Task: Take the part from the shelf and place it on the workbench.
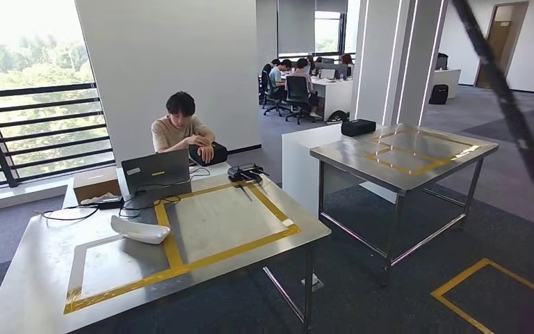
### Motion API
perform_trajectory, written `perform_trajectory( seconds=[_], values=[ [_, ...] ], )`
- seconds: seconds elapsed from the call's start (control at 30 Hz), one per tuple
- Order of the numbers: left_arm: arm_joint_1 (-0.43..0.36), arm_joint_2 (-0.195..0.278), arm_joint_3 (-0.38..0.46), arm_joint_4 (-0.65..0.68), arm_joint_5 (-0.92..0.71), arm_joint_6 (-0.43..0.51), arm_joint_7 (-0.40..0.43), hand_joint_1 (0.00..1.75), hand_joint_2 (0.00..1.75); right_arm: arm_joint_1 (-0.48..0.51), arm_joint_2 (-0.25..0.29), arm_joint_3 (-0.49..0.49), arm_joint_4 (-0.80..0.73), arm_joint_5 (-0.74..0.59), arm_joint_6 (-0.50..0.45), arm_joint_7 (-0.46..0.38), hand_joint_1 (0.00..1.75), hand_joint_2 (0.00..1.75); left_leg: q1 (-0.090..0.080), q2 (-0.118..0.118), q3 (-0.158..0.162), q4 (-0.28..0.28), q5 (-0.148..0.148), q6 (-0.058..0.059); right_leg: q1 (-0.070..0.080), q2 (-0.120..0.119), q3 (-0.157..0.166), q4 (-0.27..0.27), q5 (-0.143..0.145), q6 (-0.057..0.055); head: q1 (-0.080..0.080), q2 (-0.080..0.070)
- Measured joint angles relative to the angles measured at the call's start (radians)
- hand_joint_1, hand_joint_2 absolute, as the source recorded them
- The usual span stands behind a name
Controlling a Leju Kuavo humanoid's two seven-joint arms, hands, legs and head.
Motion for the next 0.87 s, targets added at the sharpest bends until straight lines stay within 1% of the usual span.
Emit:
perform_trajectory(
  seconds=[0.07,0.1,0.13,0.17,0.2,0.23,0.27,0.3,0.33,0.4,0.63,0.73,0.77,0.87],
  values=[
    [-0.004,-0.010,0.028,0.105,0.021,-0.051,0.025,0.00,1.75,0.004,0.000,0.000,0.000,0.002,-0.001,0.008,0.00,1.75,-0.001,0.000,-0.007,0.000,-0.010,0.001,0.001,-0.001,-0.006,-0.003,0.032,-0.008,-0.001,0.000],
    [-0.007,-0.014,0.040,0.152,0.027,-0.078,0.063,0.00,1.75,0.004,0.000,0.000,0.000,0.004,-0.001,0.015,0.00,1.75,0.000,0.000,-0.007,0.000,-0.007,0.001,0.002,-0.001,-0.008,-0.002,0.037,-0.011,-0.001,0.000],
    [-0.006,-0.017,0.052,0.194,0.034,-0.104,0.118,0.00,1.75,0.004,0.000,0.000,0.000,0.006,-0.002,0.023,0.00,1.75,0.001,-0.001,-0.007,-0.002,0.006,0.000,0.004,-0.001,-0.009,-0.001,0.040,-0.012,-0.002,0.000],
    [-0.002,-0.020,0.064,0.231,0.045,-0.126,0.176,0.00,1.75,0.005,-0.001,0.001,0.000,0.008,-0.003,0.031,0.00,1.75,0.003,-0.001,-0.005,-0.007,0.038,-0.003,0.006,0.000,-0.011,0.001,0.041,-0.015,-0.002,0.000],
    [0.007,-0.022,0.073,0.260,0.059,-0.141,0.224,0.00,1.75,0.008,-0.003,0.005,-0.001,0.009,-0.003,0.038,0.00,1.75,0.005,-0.002,-0.004,-0.010,0.061,-0.011,0.009,0.000,-0.013,0.004,0.041,-0.016,-0.002,0.000],
    [0.018,-0.024,0.079,0.281,0.077,-0.150,0.256,0.00,1.75,0.013,-0.006,0.011,-0.003,0.007,-0.003,0.042,0.00,1.75,0.008,-0.003,-0.004,-0.013,0.087,-0.016,0.011,0.001,-0.015,0.007,0.040,-0.017,-0.002,0.000],
    [0.029,-0.026,0.081,0.296,0.098,-0.158,0.272,0.00,1.75,0.019,-0.011,0.021,-0.006,0.002,-0.002,0.045,0.00,1.75,0.010,-0.004,-0.006,-0.014,0.100,-0.020,0.012,0.001,-0.018,0.009,0.039,-0.018,-0.003,0.000],
    [0.038,-0.028,0.081,0.309,0.121,-0.165,0.276,0.00,1.75,0.025,-0.017,0.032,-0.010,-0.007,-0.001,0.045,0.00,1.75,0.010,-0.006,-0.008,-0.013,0.096,-0.022,0.011,0.000,-0.020,0.009,0.039,-0.018,-0.002,0.000],
    [0.047,-0.030,0.081,0.318,0.144,-0.171,0.276,0.00,1.75,0.029,-0.022,0.043,-0.014,-0.017,0.001,0.045,0.00,1.75,0.010,-0.007,-0.010,-0.013,0.100,-0.020,0.011,-0.001,-0.021,0.010,0.038,-0.018,-0.002,0.000],
    [0.063,-0.031,0.081,0.333,0.197,-0.184,0.271,0.00,1.75,0.037,-0.033,0.070,-0.025,-0.040,0.006,0.042,0.00,1.75,0.010,-0.009,-0.013,-0.012,0.098,-0.021,0.011,-0.002,-0.023,0.010,0.037,-0.017,-0.001,0.000],
    [0.116,-0.032,0.060,0.343,0.381,-0.226,0.242,0.00,1.75,0.074,-0.073,0.179,-0.069,-0.122,0.026,0.035,0.00,1.75,0.009,-0.010,-0.019,-0.010,0.094,-0.016,0.008,-0.003,-0.025,0.009,0.035,-0.013,-0.001,0.000],
    [0.139,-0.032,0.038,0.340,0.455,-0.244,0.229,0.00,1.75,0.090,-0.089,0.227,-0.087,-0.155,0.035,0.029,0.00,0.44,0.009,-0.010,-0.019,-0.008,0.093,-0.014,0.008,-0.003,-0.025,0.009,0.034,-0.012,-0.001,0.000],
    [0.147,-0.032,0.029,0.337,0.480,-0.249,0.224,0.00,1.31,0.097,-0.094,0.243,-0.093,-0.167,0.037,0.027,0.00,0.00,0.009,-0.010,-0.019,-0.008,0.092,-0.014,0.008,-0.003,-0.025,0.009,0.034,-0.012,-0.001,0.000],
    [0.169,-0.032,0.003,0.328,0.550,-0.265,0.212,0.00,0.00,0.114,-0.108,0.288,-0.113,-0.199,0.045,0.022,0.00,0.00,0.009,-0.010,-0.020,-0.007,0.092,-0.013,0.008,-0.003,-0.025,0.009,0.034,-0.011,-0.001,0.000]
  ],
)
